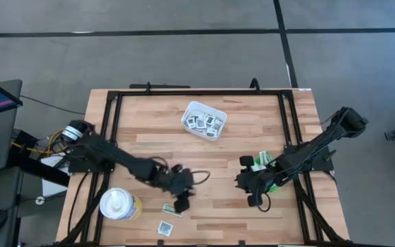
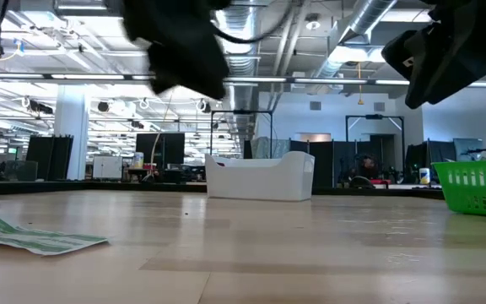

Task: Pick & Place First Aid Supplies
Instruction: Put the bandage pack into the green bin

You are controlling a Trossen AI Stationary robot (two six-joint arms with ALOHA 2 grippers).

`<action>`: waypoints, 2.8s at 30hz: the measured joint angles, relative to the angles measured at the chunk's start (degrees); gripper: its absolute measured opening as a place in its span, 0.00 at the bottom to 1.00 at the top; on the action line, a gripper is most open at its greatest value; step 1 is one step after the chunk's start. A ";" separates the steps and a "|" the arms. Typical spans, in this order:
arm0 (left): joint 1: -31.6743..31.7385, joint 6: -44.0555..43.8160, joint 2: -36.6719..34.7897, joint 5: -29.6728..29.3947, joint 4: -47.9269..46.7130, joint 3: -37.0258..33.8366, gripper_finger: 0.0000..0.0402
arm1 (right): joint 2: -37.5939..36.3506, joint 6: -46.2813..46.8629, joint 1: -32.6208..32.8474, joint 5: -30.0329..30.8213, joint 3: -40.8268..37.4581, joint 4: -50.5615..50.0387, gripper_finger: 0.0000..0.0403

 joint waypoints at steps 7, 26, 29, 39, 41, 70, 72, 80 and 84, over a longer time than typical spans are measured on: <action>-10.19 -11.79 -1.83 -2.42 -12.19 -0.42 0.29 | 0.12 2.18 1.05 -0.26 0.00 -0.99 0.24; -15.60 -31.70 -1.76 -5.92 -2.08 -15.04 0.29 | 0.12 2.14 0.57 0.02 0.00 -0.33 0.24; -15.60 -32.62 -1.76 -5.00 -0.81 -16.00 0.29 | 0.12 2.14 0.55 0.04 0.00 -0.33 0.24; -15.60 -34.40 -1.82 -4.64 7.47 -20.10 0.28 | 0.12 2.14 0.63 0.04 0.00 -0.33 0.24; -15.59 -34.39 -1.86 -4.73 10.37 -20.74 0.27 | 0.12 2.14 0.63 0.04 0.00 -0.33 0.24; -15.24 -31.53 0.92 -7.62 18.63 -23.44 0.20 | 0.12 2.14 0.61 0.07 0.00 0.52 0.24; -15.23 -31.51 1.82 -7.50 19.80 -23.32 0.21 | 0.12 2.14 0.61 0.07 0.00 0.52 0.24; -15.22 -28.46 1.79 -6.22 19.79 -23.40 0.08 | 0.12 2.13 0.59 0.09 0.00 0.55 0.24; -15.29 -25.12 1.60 -6.68 20.23 -23.45 0.02 | 0.12 2.12 0.59 0.28 0.00 0.73 0.24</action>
